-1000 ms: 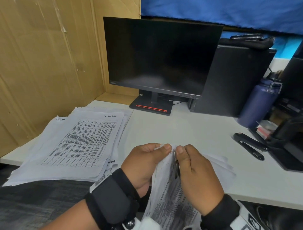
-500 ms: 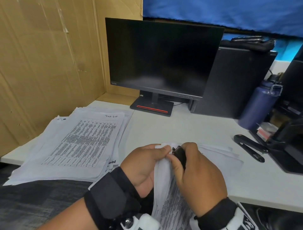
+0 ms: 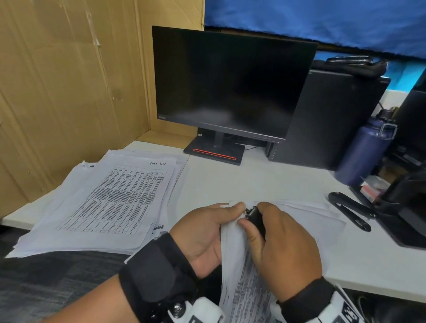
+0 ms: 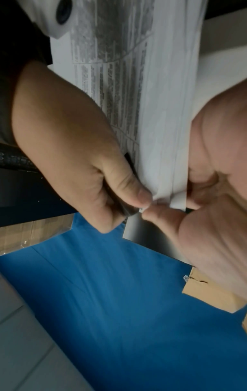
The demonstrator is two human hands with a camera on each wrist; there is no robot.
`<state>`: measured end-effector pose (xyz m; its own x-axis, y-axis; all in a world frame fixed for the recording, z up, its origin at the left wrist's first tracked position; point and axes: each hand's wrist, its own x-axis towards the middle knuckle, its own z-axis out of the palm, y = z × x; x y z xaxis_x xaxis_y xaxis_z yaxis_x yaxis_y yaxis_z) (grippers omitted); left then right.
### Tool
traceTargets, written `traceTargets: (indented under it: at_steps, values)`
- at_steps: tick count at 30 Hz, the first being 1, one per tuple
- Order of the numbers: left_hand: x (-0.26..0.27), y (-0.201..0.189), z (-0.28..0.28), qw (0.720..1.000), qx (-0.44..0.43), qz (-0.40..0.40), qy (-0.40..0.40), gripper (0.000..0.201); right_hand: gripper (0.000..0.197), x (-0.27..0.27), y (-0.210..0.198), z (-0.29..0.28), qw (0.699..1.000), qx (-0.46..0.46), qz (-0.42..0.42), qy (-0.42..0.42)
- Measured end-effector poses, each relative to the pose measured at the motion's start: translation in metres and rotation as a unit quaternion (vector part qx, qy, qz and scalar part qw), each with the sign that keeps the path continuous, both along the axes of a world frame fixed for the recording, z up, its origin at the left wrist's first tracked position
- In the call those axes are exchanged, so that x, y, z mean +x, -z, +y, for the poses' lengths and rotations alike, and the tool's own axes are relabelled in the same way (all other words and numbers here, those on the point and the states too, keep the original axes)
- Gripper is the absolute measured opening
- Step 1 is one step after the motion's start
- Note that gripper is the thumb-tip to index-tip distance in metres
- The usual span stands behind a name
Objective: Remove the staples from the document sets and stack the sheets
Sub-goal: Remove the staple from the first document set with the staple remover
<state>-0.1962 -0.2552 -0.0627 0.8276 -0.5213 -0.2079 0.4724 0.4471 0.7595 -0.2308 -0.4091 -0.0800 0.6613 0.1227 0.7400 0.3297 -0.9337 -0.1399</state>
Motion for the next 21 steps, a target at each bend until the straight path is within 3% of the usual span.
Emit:
traceTargets:
  at_steps: [6,15,21]
  values:
    - [0.001,0.003,-0.002,1.0,-0.002,0.013,-0.002,0.018,0.039,0.002,0.009,0.004,1.0,0.027,-0.015,0.005]
    - [0.004,0.009,-0.005,0.992,-0.05,0.117,-0.012,0.018,0.036,0.009,0.02,0.002,1.0,0.009,-0.019,0.021]
    - [0.015,0.012,0.003,0.992,-0.014,0.122,-0.025,0.037,0.032,0.019,0.002,-0.001,0.999,0.014,0.016,0.029]
